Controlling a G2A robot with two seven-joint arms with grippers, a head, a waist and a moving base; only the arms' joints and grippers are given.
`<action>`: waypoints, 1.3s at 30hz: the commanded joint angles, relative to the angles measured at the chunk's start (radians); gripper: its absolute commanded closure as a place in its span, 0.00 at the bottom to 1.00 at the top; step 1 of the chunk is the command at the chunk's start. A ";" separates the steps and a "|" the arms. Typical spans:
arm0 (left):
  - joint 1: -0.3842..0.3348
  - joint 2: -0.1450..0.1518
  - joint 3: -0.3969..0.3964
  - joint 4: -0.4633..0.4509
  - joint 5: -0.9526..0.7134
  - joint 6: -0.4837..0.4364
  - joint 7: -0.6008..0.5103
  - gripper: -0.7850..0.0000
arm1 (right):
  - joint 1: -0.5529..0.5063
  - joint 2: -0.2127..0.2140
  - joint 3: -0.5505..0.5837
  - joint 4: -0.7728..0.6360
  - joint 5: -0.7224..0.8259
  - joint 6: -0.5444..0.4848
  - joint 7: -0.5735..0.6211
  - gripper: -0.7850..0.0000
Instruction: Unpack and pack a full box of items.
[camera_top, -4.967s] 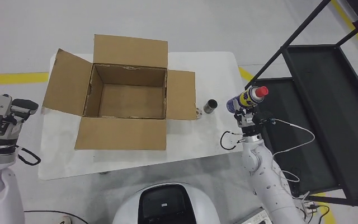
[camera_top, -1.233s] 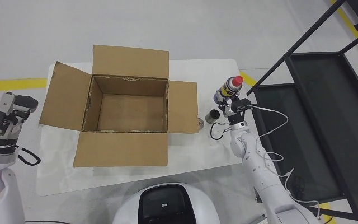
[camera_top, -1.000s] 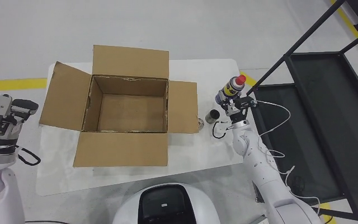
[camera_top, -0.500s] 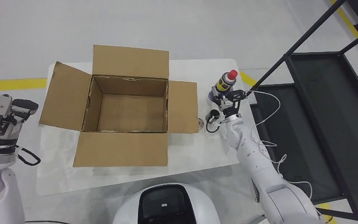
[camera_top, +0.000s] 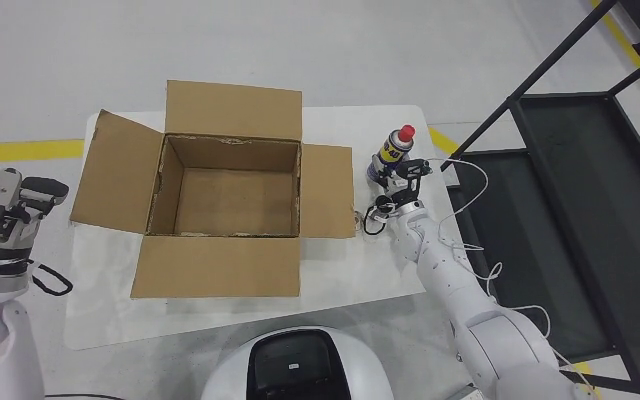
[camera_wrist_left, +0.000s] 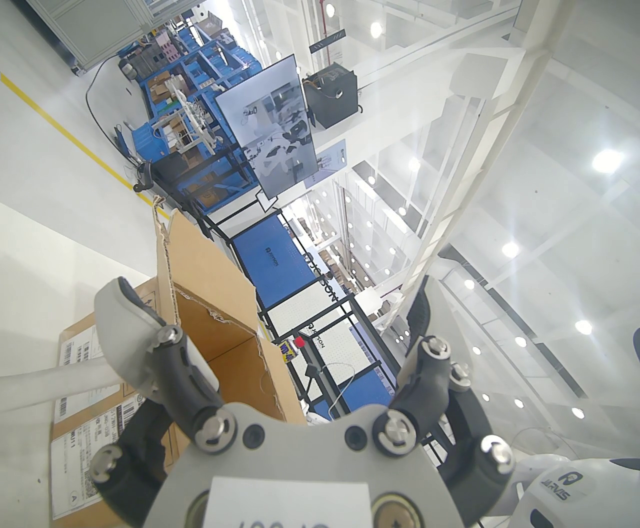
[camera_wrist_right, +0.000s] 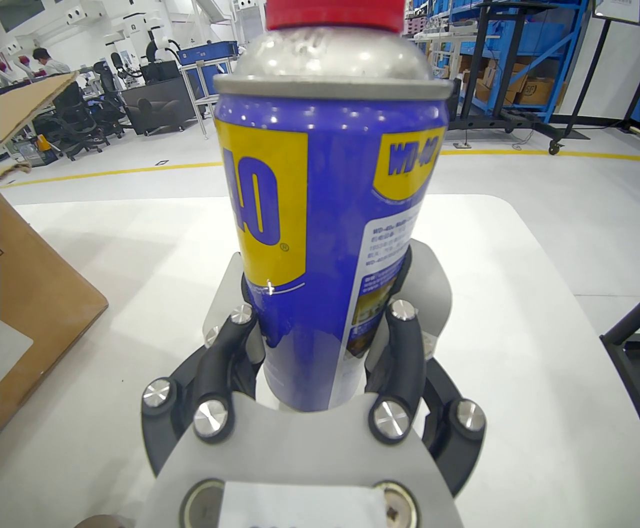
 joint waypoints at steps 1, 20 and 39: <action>0.000 0.000 0.000 0.000 0.000 0.000 0.000 0.00 | 0.009 -0.002 -0.003 0.013 0.001 -0.004 -0.003 1.00; 0.000 0.000 0.000 0.000 0.000 0.000 0.000 0.00 | 0.044 -0.011 -0.024 0.080 -0.012 -0.031 -0.006 1.00; 0.000 0.000 0.000 0.000 0.000 0.000 0.000 0.00 | 0.051 -0.014 -0.033 0.095 -0.024 -0.015 -0.014 0.59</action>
